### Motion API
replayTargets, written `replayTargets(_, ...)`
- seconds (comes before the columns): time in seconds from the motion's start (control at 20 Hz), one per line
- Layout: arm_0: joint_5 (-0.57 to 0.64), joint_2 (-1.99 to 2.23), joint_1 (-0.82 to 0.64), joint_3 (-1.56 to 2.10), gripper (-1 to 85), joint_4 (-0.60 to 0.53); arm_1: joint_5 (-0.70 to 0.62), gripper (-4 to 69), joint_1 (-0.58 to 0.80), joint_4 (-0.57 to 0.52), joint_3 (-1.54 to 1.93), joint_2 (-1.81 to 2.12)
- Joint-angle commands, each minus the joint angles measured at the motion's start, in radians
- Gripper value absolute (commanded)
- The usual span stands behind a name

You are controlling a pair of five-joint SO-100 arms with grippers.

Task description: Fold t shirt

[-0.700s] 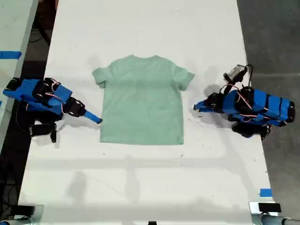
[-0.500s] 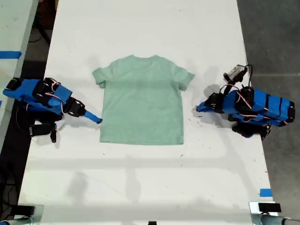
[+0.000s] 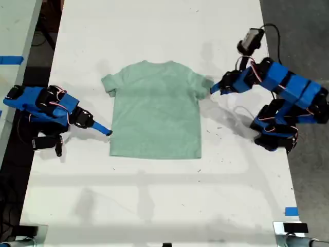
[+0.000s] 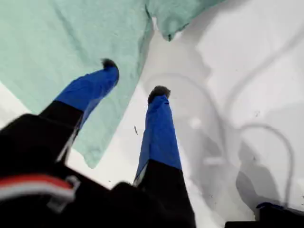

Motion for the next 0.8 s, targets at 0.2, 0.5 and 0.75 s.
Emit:
replayTargets(0.2, 0.008, 0.005, -0.009, -0.017, 12.5, -0.005, -0.091, 23.7, 0.219, -0.161, -0.247, -0.445)
replayTargets(0.5, 0.008, 0.005, -0.009, -0.017, 12.5, -0.005, -0.112, 24.7, 0.331, -0.278, -0.242, -0.658)
replayTargets(0.75, 0.008, 0.005, -0.009, -0.017, 12.4, -0.005, -0.155, 2.2, 0.379, -0.273, -0.388, -0.825)
